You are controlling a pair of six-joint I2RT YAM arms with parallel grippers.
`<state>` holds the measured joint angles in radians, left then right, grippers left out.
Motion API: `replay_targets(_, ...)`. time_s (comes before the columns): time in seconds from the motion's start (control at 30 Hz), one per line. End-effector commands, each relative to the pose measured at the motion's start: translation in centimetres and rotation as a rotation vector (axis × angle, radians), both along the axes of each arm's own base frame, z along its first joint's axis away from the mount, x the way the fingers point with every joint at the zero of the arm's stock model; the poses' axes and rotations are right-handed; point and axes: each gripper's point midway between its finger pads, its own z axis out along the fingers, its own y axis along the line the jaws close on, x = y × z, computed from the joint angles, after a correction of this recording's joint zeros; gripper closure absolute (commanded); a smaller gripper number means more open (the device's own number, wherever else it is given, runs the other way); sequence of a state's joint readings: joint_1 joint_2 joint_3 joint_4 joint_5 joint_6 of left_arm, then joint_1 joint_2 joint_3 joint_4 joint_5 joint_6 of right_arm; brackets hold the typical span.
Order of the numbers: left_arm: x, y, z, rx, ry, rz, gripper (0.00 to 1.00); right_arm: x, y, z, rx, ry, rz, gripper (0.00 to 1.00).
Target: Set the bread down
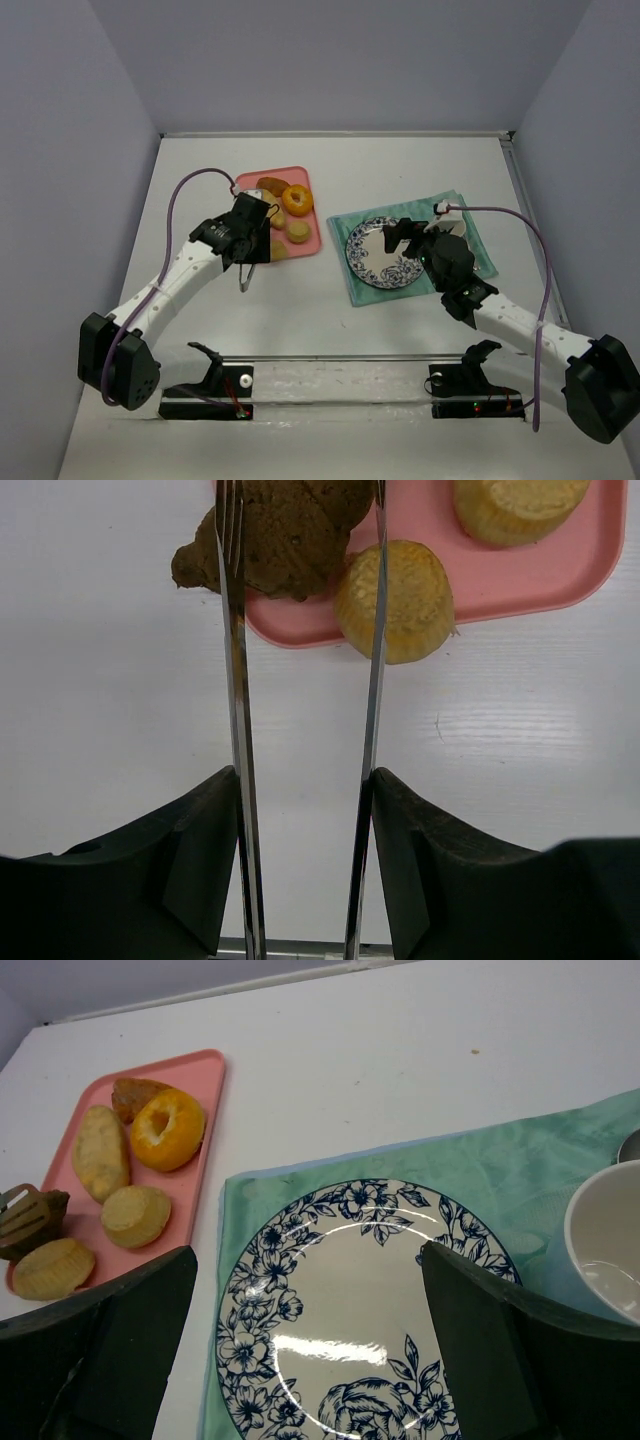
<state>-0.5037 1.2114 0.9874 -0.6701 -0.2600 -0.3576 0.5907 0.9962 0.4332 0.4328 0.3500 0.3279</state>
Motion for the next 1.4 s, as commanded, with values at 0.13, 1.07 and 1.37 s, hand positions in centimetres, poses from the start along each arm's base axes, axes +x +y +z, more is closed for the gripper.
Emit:
replay_targets(0.13,0.9,-0.5,0.6,0.057,0.021,-0.088,0.37,0.7,0.1,2.4,0.013,-0.058,-0.018,0.0)
replay_targets(1.07,0.1,0.5,-1.9,0.236,0.184,-0.028,0.5,0.9,-0.1,2.2,0.005,-0.055,-0.034,0.0)
replay_targets(1.37,0.8,-0.3,0.0,0.228,0.132,-0.046,0.79,0.9,-0.1,2.2,0.008,-0.055,-0.034,0.0)
